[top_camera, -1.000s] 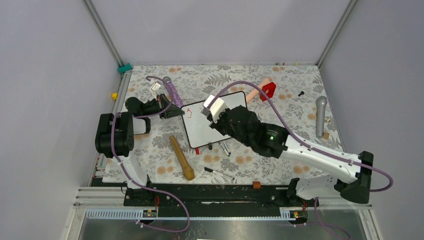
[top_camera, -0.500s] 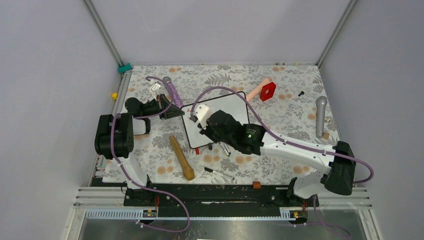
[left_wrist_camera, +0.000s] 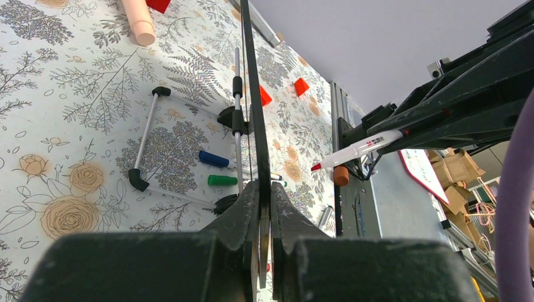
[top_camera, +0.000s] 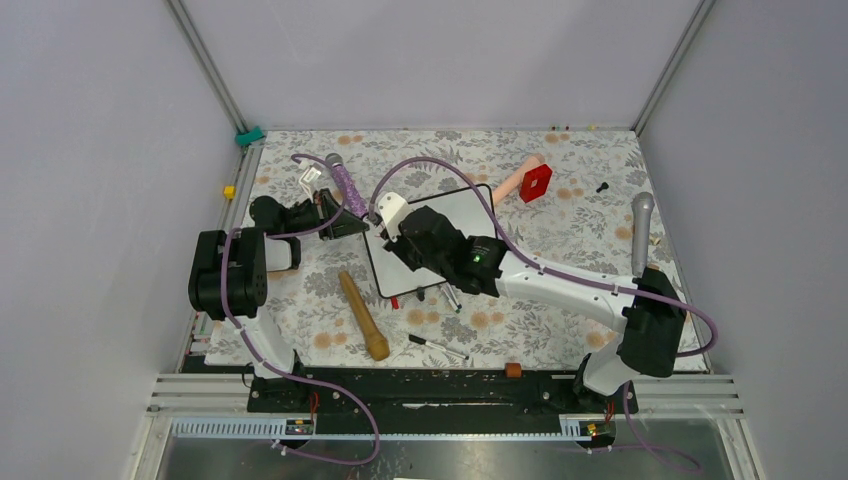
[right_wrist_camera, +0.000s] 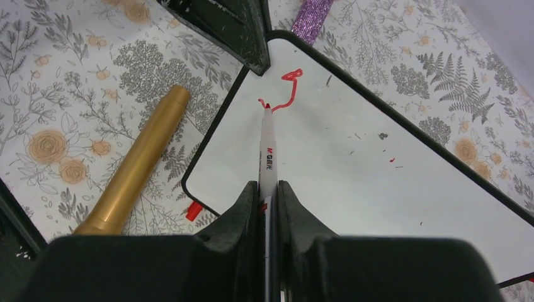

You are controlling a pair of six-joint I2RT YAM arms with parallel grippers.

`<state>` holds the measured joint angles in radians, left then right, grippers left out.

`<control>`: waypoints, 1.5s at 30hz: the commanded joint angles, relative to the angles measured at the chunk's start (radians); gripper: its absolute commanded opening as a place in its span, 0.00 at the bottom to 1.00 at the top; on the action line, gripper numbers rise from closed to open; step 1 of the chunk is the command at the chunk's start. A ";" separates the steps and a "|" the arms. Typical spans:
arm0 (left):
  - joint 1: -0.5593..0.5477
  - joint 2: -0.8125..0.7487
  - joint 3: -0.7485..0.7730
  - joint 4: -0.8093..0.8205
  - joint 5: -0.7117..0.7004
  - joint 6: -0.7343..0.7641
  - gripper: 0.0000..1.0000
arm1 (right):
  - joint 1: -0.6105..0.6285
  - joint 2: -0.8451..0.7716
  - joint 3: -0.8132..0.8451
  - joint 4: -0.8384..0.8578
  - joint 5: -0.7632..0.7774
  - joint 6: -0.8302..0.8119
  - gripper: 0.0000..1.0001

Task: Write a sentence on the whiteboard

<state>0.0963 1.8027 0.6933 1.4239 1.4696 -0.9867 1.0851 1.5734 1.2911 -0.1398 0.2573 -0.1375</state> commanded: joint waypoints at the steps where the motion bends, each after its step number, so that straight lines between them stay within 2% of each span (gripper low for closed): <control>1: -0.007 -0.042 -0.003 0.051 0.034 0.006 0.00 | -0.017 -0.003 0.021 0.078 0.040 -0.012 0.00; 9: -0.009 -0.043 -0.004 0.050 0.035 0.007 0.00 | -0.106 -0.031 -0.011 0.088 -0.061 -0.040 0.00; 13: -0.009 -0.039 0.001 0.050 0.036 0.004 0.00 | -0.131 -0.033 -0.023 0.117 -0.059 -0.024 0.00; 23: -0.009 -0.040 0.000 0.050 0.036 0.005 0.00 | -0.129 -0.020 0.008 0.066 -0.089 0.130 0.00; 45: -0.011 -0.038 0.001 0.050 0.037 0.005 0.00 | -0.116 -0.019 -0.047 0.110 -0.089 0.106 0.00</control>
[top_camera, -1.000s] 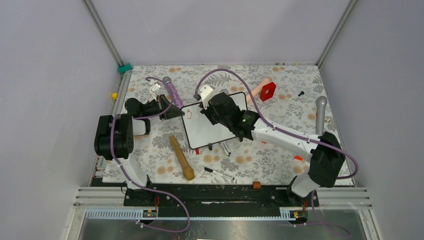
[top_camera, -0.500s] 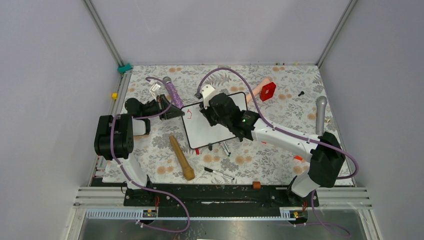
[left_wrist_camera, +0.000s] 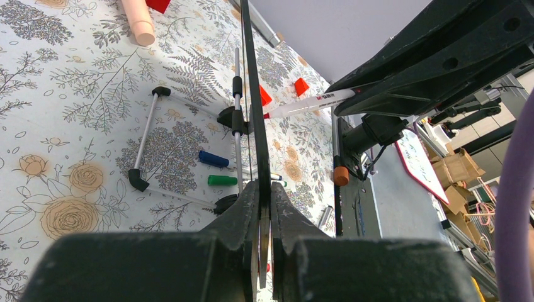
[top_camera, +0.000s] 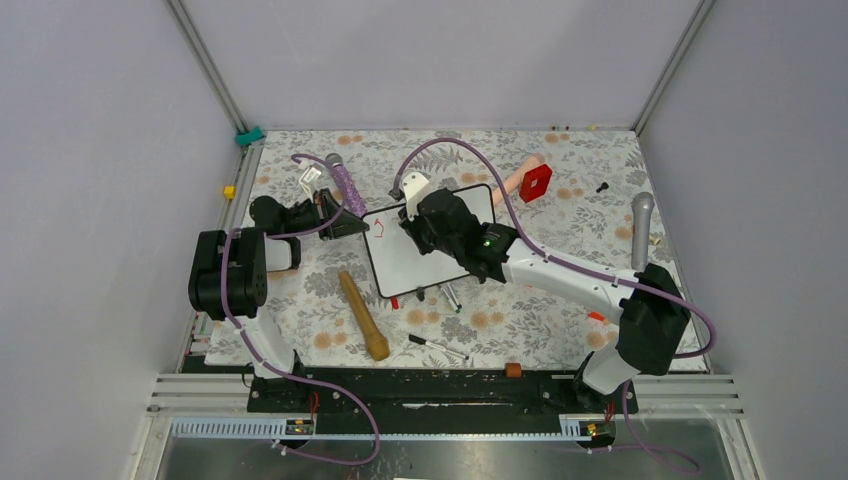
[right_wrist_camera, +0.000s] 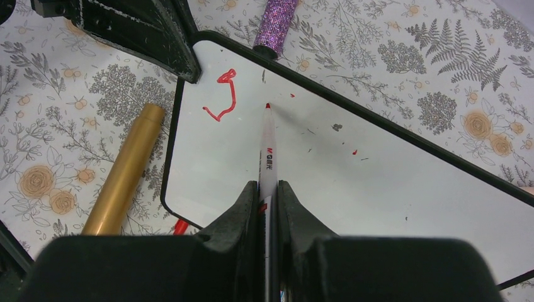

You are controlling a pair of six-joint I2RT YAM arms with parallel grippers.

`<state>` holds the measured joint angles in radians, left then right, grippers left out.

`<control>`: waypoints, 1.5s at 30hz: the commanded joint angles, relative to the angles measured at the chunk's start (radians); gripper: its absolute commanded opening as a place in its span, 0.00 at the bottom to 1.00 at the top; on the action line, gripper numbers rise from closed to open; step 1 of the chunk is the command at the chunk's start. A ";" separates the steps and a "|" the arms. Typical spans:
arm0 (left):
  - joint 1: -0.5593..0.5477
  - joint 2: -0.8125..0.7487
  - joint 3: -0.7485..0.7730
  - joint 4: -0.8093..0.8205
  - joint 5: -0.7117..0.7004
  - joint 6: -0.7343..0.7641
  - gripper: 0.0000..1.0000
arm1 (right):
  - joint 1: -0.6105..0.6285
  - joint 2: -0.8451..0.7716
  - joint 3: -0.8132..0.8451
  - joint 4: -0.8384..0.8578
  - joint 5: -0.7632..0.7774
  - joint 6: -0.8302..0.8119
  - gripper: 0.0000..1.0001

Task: Write a sentence on the whiteboard

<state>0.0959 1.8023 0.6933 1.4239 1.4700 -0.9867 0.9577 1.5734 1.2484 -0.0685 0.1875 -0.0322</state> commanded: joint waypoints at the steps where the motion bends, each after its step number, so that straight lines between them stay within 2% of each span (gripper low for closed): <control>1: -0.009 -0.038 0.000 0.050 0.037 0.004 0.00 | 0.012 -0.019 -0.004 0.039 -0.016 0.000 0.00; 32: -0.010 -0.040 0.000 0.050 0.037 0.005 0.00 | 0.035 0.028 0.043 -0.004 0.009 0.001 0.00; 45: -0.011 -0.040 0.001 0.051 0.037 0.005 0.00 | 0.036 0.054 0.063 -0.021 0.091 -0.008 0.00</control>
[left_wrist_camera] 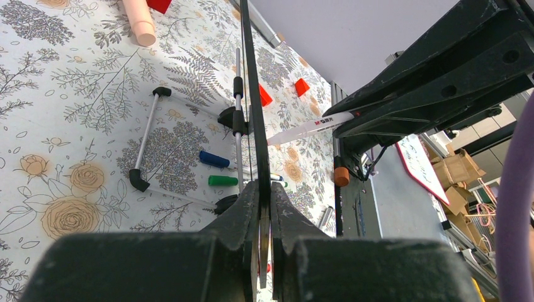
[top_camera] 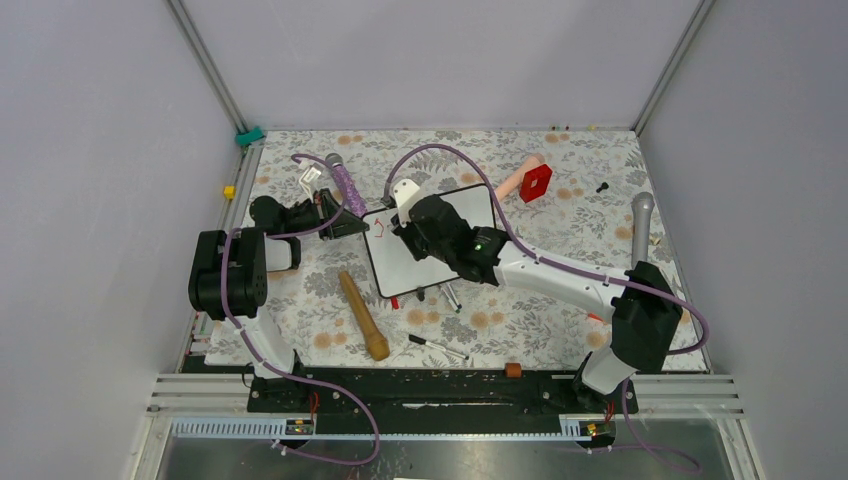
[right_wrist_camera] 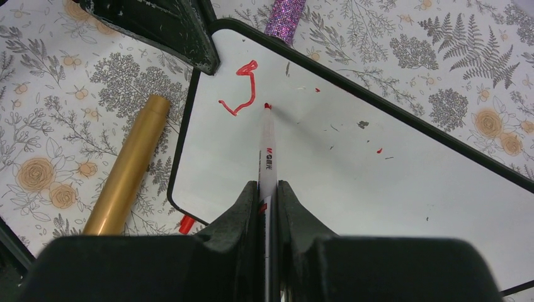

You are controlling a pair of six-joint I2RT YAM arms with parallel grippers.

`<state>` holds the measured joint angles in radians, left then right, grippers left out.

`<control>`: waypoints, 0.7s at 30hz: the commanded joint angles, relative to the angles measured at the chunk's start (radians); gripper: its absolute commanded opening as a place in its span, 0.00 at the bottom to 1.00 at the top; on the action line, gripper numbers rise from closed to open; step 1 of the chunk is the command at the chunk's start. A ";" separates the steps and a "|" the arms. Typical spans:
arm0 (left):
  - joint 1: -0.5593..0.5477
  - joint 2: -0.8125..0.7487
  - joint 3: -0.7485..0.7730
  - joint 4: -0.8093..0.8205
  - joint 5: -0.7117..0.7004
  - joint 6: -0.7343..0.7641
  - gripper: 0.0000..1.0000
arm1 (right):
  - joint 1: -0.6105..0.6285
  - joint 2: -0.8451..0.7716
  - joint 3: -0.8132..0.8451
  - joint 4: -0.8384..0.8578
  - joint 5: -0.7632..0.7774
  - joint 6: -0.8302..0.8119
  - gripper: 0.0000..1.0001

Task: Write a sentence on the whiteboard

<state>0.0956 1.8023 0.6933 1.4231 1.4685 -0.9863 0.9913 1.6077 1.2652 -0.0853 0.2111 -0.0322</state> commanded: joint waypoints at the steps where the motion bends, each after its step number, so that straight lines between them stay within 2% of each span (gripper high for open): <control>1: -0.010 -0.040 0.000 0.051 0.039 0.004 0.00 | 0.003 0.017 0.047 -0.007 0.074 -0.011 0.00; 21: -0.010 -0.039 0.000 0.050 0.039 0.005 0.00 | -0.002 -0.006 0.041 -0.040 0.141 -0.042 0.00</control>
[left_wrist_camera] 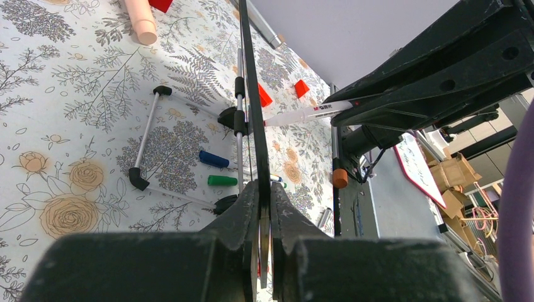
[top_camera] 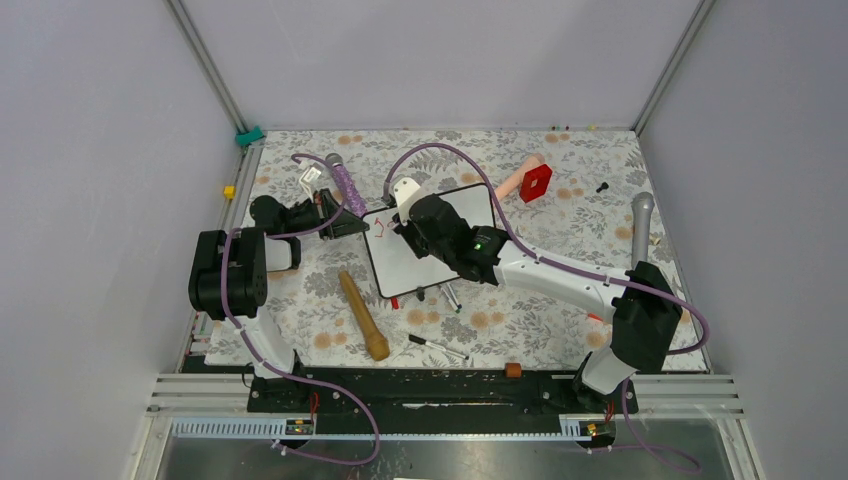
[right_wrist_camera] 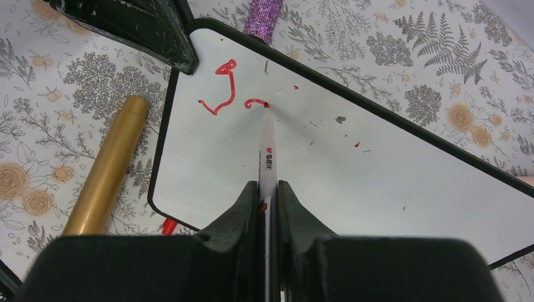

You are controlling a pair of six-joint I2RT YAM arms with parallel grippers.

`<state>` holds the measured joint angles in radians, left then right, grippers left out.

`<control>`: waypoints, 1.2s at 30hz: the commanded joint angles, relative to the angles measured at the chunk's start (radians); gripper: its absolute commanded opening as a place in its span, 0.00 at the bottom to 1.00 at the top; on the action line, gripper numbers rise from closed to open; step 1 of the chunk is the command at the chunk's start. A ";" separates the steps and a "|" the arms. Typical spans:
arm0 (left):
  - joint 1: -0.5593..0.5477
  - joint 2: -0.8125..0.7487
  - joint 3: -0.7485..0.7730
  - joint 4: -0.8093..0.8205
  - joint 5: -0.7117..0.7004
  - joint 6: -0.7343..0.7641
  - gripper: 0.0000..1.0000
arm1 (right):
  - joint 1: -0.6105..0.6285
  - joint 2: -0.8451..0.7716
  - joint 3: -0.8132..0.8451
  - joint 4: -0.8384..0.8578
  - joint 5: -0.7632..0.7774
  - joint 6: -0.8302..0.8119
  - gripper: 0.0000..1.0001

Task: Write a sentence on the whiteboard

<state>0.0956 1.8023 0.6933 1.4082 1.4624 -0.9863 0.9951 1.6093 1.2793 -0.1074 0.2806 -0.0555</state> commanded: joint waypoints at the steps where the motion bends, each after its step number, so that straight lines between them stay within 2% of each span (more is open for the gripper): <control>1: -0.009 -0.040 0.000 0.066 0.045 0.005 0.00 | -0.006 -0.010 0.026 -0.018 0.071 -0.019 0.00; 21: -0.011 -0.038 0.002 0.066 0.046 0.004 0.00 | -0.013 -0.140 -0.027 0.047 -0.011 -0.009 0.00; 36: -0.010 -0.038 0.002 0.067 0.046 0.005 0.00 | -0.013 -0.068 0.042 0.004 -0.053 0.000 0.00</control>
<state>0.0952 1.8023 0.6933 1.4101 1.4662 -0.9863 0.9882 1.5242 1.2652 -0.1074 0.2417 -0.0555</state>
